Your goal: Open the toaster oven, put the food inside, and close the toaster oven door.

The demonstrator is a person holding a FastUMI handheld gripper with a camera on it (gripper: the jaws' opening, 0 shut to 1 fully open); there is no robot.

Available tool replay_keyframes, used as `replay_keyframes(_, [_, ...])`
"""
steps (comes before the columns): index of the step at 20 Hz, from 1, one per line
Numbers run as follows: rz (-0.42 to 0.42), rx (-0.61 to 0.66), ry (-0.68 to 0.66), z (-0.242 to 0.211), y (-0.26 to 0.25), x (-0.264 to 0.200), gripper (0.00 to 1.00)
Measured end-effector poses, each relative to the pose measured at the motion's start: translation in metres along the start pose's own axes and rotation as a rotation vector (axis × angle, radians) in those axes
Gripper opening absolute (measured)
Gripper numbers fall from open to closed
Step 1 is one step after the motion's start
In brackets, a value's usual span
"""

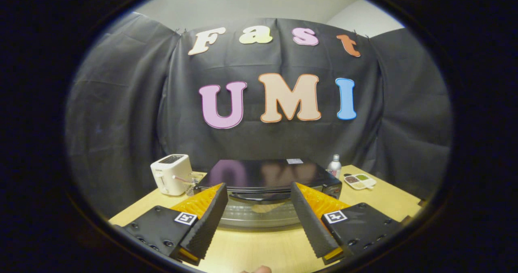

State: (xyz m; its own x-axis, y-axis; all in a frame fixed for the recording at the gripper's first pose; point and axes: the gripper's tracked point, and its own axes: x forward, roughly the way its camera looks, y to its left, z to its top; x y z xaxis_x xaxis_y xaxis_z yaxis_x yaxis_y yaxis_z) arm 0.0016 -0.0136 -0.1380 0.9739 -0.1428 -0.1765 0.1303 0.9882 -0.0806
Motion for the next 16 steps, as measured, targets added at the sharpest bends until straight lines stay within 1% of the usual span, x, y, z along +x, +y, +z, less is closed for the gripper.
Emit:
replay_keyframes(1, [-0.007, -0.007, -0.002, 0.01, 0.001, 0.0, 0.98])
replay_keyframes(3, [0.012, 0.001, -0.01, 0.03, 0.011, 0.001, 0.98])
replay_keyframes(6, [0.006, 0.01, -0.021, 0.058, 0.013, -0.002, 0.98])
replay_keyframes(9, [0.012, 0.022, -0.03, 0.079, 0.017, -0.003, 0.98])
replay_keyframes(13, [0.028, 0.059, -0.042, 0.092, 0.02, -0.007, 0.98])
replay_keyframes(16, [0.026, 0.08, -0.038, 0.092, 0.017, -0.007, 0.97])
